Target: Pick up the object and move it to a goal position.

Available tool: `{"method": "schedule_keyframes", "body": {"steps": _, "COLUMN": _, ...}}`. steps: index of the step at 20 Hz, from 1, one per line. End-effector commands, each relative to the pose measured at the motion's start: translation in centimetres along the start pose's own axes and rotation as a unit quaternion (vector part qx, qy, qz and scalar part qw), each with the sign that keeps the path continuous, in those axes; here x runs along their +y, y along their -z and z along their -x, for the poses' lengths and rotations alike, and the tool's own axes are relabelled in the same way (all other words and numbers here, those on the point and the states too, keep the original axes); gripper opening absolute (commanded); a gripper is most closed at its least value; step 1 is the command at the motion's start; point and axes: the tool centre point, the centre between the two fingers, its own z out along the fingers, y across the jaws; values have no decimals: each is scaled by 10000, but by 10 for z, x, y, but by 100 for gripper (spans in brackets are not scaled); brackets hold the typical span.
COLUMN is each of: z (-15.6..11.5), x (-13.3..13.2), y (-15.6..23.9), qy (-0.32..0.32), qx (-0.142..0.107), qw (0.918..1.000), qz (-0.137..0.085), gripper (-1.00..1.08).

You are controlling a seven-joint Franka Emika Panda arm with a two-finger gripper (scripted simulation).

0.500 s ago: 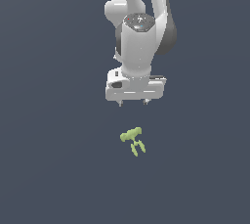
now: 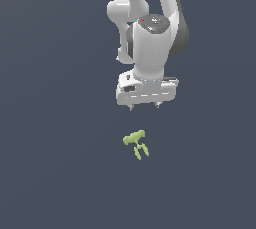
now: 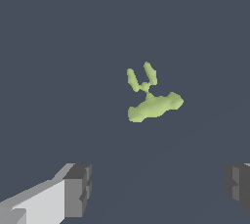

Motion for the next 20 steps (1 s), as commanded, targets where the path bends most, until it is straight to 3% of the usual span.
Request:
{"method": "schedule_keyframes", "body": {"steps": 1, "z": -1, "x": -3, "y": 0, "qy": 25, "qx": 4, "qw": 10000, "qz": -14, "gripper": 100}}
{"method": "schedule_keyframes", "body": {"steps": 11, "z": -11, "x": 0, "y": -15, "qy": 213, "qx": -31, "qw": 9998, "qz": 4, "gripper": 100}}
{"method": "schedule_keyframes", "body": {"steps": 20, "z": -38, "x": 9, "y": -61, "qy": 780, "qx": -130, "qw": 9969, "qz": 26, "gripper": 100}}
